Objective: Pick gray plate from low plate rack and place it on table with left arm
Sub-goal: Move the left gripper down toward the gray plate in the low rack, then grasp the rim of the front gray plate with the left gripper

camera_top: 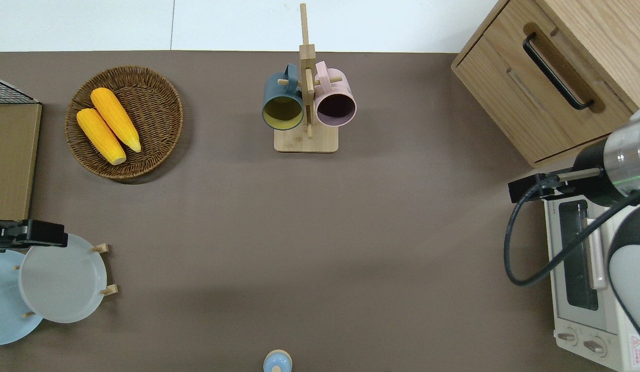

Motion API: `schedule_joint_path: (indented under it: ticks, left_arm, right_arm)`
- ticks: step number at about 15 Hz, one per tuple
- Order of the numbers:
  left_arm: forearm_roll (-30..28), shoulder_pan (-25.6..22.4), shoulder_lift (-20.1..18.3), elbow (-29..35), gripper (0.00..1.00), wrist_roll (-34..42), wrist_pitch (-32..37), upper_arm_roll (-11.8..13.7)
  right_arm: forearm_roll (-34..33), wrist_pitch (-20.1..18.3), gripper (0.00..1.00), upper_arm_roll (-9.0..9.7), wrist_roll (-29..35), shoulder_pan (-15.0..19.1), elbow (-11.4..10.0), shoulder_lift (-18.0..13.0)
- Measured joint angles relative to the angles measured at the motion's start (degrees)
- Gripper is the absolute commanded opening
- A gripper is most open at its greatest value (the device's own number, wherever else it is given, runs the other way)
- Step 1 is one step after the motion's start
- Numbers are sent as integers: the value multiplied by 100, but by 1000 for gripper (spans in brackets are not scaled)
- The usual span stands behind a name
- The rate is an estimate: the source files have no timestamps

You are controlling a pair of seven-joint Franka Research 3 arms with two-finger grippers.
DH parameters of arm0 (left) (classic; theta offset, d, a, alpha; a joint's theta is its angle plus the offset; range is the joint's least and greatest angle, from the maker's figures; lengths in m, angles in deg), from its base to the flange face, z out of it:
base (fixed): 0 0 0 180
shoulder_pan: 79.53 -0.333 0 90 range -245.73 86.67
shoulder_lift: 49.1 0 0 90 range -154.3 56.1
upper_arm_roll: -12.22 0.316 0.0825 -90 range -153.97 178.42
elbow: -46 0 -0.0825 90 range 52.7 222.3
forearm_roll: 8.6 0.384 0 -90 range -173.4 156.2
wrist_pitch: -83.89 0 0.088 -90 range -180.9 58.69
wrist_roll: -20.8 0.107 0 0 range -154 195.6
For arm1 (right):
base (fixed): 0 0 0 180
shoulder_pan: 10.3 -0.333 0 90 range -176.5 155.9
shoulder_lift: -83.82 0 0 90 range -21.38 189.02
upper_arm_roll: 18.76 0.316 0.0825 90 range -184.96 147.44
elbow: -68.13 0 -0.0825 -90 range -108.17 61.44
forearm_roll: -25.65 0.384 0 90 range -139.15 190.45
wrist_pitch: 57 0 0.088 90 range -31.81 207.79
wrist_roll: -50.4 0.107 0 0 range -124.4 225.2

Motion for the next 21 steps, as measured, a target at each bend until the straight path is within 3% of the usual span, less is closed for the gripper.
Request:
schedule_joint_path:
  ticks: [5, 11, 21]
  left_arm:
    - [-31, 10, 65, 2, 989, -379, -616, 9]
    - [3, 2, 177, 76, 989, -455, -622, 25]
    - [1323, -3, 304, 930, 989, -465, -315, 40]
  right_arm:
    - [0, 0, 983, 0, 0, 0, 0, 0]
    - [0, 0, 983, 0, 0, 0, 0, 0]
    - [0, 0, 983, 0, 0, 0, 0, 0]
